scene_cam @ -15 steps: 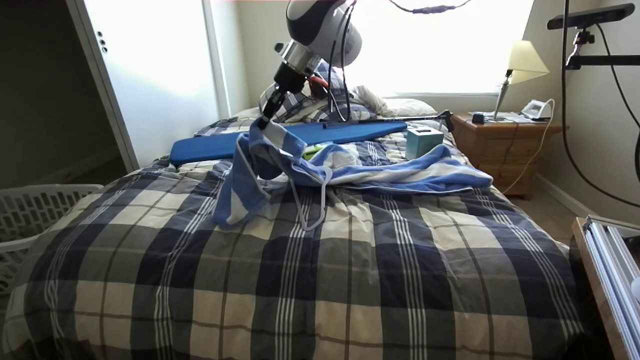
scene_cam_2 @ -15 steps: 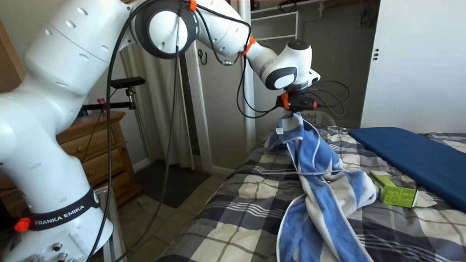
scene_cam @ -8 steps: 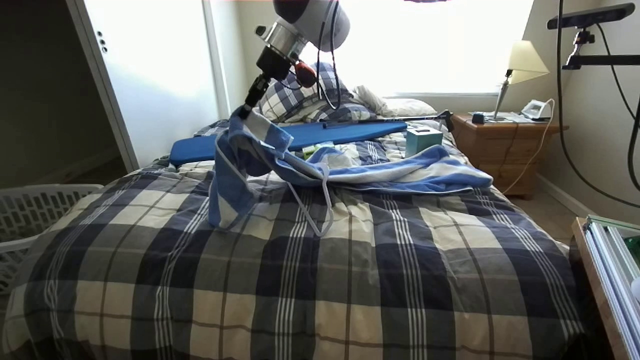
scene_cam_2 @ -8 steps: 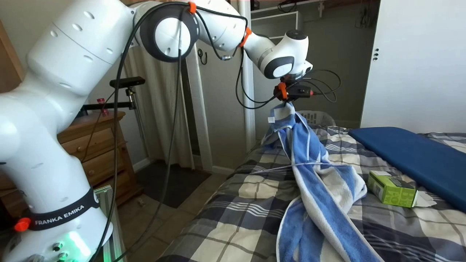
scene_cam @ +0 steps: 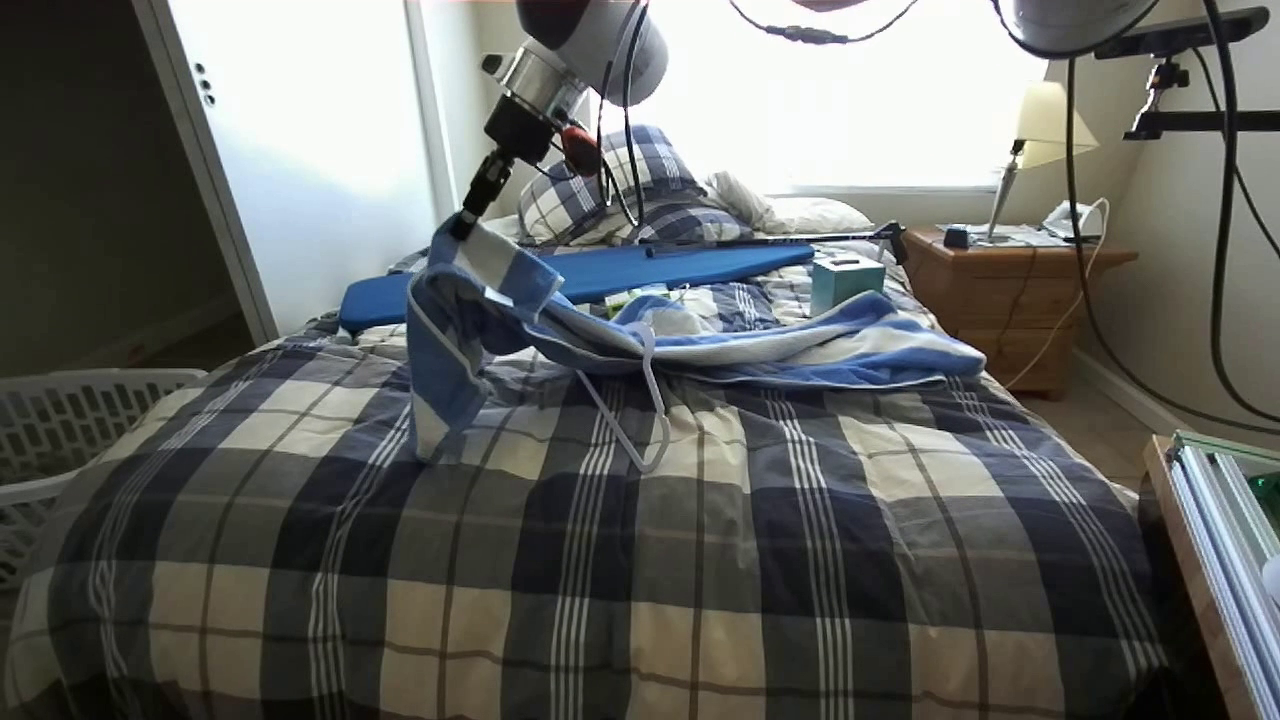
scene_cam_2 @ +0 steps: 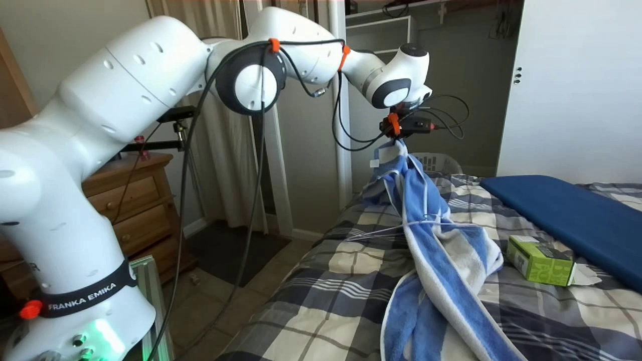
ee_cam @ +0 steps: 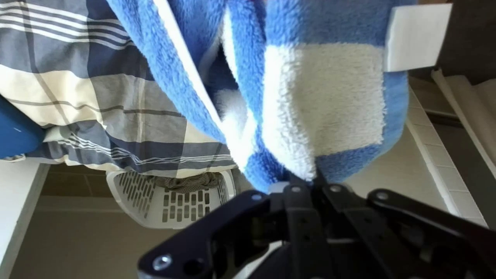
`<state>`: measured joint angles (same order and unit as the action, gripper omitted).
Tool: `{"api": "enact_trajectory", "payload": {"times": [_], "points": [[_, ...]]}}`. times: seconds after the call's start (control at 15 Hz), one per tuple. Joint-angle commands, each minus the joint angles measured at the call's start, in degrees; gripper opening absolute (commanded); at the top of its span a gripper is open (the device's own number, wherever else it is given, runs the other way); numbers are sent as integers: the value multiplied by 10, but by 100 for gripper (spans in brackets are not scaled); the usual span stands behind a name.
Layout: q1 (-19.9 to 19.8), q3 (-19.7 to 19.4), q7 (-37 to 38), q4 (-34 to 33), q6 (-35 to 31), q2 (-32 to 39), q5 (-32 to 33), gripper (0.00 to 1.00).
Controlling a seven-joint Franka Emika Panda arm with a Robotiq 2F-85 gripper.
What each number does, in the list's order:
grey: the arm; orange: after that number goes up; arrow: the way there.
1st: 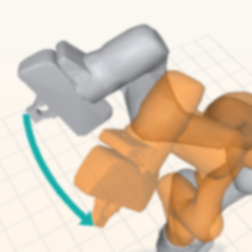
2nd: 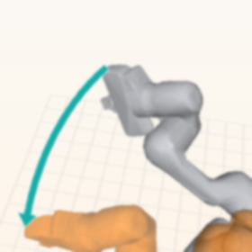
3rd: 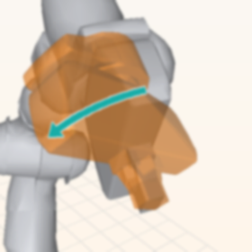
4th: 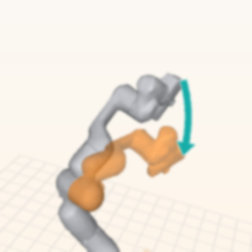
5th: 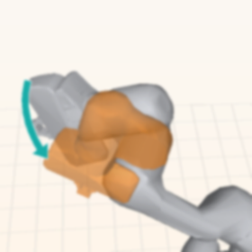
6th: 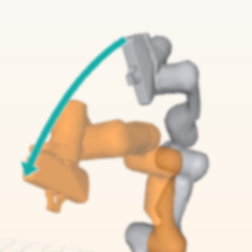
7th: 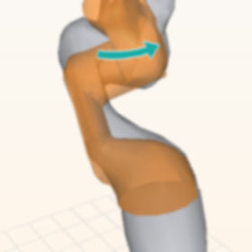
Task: Thread the towel through the hanger
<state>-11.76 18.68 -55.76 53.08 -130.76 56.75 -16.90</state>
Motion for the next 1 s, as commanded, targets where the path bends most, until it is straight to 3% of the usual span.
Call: {"api": "enact_trajectory", "payload": {"times": [0.0,0.4,0.47,0.53,0.93], "points": [[32,-11,17,-136,62,72,4,1],[55,-40,82,-234,145,146,8,1],[58,-42,93,-237,156,152,11,30],[61,-49,107,-241,156,157,14,31],[67,-61,238,-224,292,128,10,72]]}}
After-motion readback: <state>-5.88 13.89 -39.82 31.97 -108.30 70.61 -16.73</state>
